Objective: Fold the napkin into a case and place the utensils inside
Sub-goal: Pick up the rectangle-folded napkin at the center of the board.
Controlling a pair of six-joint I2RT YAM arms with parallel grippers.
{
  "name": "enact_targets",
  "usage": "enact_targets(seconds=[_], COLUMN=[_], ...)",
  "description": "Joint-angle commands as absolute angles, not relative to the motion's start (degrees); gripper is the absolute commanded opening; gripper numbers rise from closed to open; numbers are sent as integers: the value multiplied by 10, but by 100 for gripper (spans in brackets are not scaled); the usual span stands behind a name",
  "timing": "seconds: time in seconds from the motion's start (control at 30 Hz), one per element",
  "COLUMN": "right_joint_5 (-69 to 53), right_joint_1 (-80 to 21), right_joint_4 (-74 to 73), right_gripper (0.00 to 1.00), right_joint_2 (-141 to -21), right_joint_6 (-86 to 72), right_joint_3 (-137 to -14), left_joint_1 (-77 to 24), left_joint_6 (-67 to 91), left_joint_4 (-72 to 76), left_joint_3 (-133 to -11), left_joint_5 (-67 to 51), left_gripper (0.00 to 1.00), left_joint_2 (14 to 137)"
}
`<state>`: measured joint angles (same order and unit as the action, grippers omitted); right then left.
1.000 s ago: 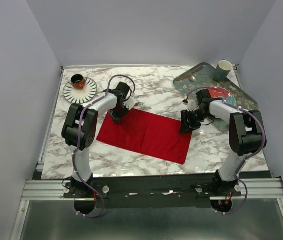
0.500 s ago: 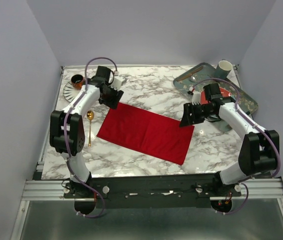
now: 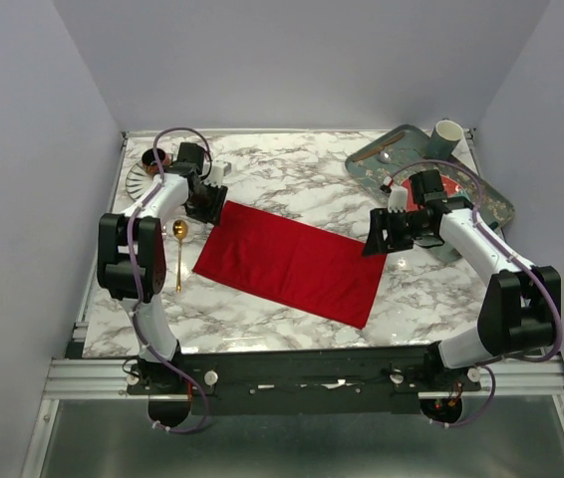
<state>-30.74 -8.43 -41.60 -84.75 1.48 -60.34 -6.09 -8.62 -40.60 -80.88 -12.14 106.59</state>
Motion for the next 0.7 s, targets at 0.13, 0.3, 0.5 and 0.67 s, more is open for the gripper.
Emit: enact_targets(seconds=[0.13,0.3,0.5,0.67], right_joint_5=[-295,-297,-297,-294], right_joint_1=[-69,-68,-67,-66], right_joint_4=[-426,-427,-427,-428], right_gripper=[70,70,70,70], right_joint_2=[-855,-858,-866,-866], right_joint_6=[6,7,7,7], right_joint_3=[-592,-594,-597,-599], left_joint_1=[-63,-64,-78,-81], left_joint_6=[-70,-75,-79,-80], left_joint_4=[-380,-375,-372,-388], left_joint_3=[-792,-782,-778,-794], left_joint_5=[-111,-98,-56,-61], left_gripper=[48,46,44,36], left_joint_2=[1107,1123,1146,1166])
